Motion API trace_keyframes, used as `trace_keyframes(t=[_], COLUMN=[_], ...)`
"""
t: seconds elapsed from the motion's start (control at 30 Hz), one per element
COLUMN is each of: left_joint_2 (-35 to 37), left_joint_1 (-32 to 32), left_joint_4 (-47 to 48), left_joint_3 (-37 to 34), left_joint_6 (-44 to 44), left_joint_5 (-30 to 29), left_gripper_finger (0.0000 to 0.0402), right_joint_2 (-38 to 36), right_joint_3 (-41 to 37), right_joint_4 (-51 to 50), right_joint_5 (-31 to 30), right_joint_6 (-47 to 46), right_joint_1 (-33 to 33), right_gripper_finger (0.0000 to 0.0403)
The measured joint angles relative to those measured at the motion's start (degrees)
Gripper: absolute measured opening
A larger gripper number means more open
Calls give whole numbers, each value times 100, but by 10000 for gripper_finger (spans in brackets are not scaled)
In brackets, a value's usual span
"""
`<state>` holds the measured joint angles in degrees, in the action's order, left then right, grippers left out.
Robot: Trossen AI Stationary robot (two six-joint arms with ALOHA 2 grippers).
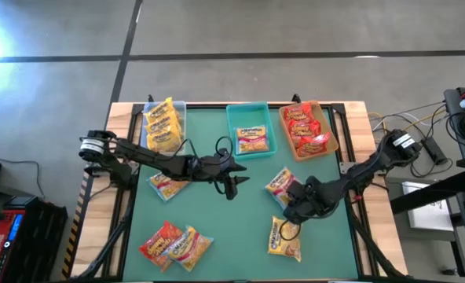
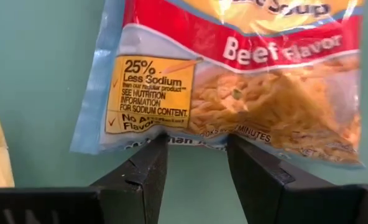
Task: Sort Maruchan noodles
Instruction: Put the blue noodle pack into the green bin
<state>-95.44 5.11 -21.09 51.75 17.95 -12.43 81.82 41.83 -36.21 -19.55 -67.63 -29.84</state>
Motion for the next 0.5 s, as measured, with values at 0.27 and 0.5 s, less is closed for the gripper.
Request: trace_keyframes(t=[0.27,0.5], left_joint_2=[0,0], left_joint_1=[15,15], left_joint_4=[3,-14], left_joint_3=[0,0], left_joint_6=[148,186], left_joint_5=[0,-2], left_gripper_finger=[160,160], right_joint_2=[-82,-514], right_joint_3=[-158,19], right_joint_4=[260,253], right_joint_5=[353,-64], right_joint_6=[20,119], right_joint_1=[-78,-136], right_gripper_finger=[157,155])
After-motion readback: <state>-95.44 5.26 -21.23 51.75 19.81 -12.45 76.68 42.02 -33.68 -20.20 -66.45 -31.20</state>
